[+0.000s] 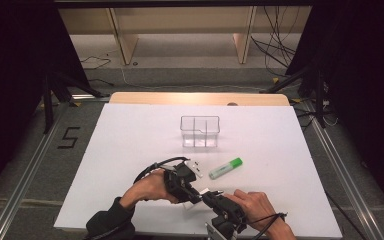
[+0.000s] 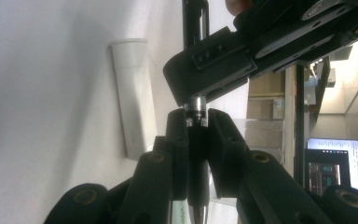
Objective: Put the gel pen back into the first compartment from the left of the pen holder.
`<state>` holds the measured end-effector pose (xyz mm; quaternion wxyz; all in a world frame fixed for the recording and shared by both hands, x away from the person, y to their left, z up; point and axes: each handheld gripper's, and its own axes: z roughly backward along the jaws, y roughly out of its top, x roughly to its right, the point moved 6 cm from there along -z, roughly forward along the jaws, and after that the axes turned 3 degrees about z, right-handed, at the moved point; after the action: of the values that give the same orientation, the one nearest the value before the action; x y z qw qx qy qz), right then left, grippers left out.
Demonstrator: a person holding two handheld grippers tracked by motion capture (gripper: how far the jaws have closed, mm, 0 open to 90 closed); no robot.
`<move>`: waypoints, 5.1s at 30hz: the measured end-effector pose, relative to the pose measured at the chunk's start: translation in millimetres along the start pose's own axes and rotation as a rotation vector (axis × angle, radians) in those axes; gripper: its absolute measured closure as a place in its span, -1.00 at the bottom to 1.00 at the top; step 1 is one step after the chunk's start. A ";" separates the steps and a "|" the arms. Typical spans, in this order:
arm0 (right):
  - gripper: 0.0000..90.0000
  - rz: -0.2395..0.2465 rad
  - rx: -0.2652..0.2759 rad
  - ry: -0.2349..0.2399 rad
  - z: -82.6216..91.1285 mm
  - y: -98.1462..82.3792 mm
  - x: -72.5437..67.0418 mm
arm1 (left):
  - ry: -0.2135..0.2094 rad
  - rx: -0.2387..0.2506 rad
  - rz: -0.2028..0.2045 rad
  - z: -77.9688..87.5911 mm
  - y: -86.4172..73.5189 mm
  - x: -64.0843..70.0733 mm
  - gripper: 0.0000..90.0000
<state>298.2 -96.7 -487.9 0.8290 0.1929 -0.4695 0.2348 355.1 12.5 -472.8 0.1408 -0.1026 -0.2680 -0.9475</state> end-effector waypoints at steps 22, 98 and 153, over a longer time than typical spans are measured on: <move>0.23 -0.222 -0.029 -0.069 11.1 -17.8 13.9 | -0.003 0.052 0.084 7.4 -12.8 -19.5 0.76; -0.50 -1.392 0.220 0.108 36.2 -61.9 -2.0 | 0.442 0.875 0.522 100.4 24.2 -136.4 0.75; -0.49 -1.366 0.227 0.141 38.5 -54.3 -9.8 | 0.503 0.897 0.539 73.6 66.5 -193.5 0.75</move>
<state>298.3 -163.9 -483.2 0.7942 0.5150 -0.1607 -0.2797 567.0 38.7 -431.7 0.4660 0.1310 -0.5661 -0.6672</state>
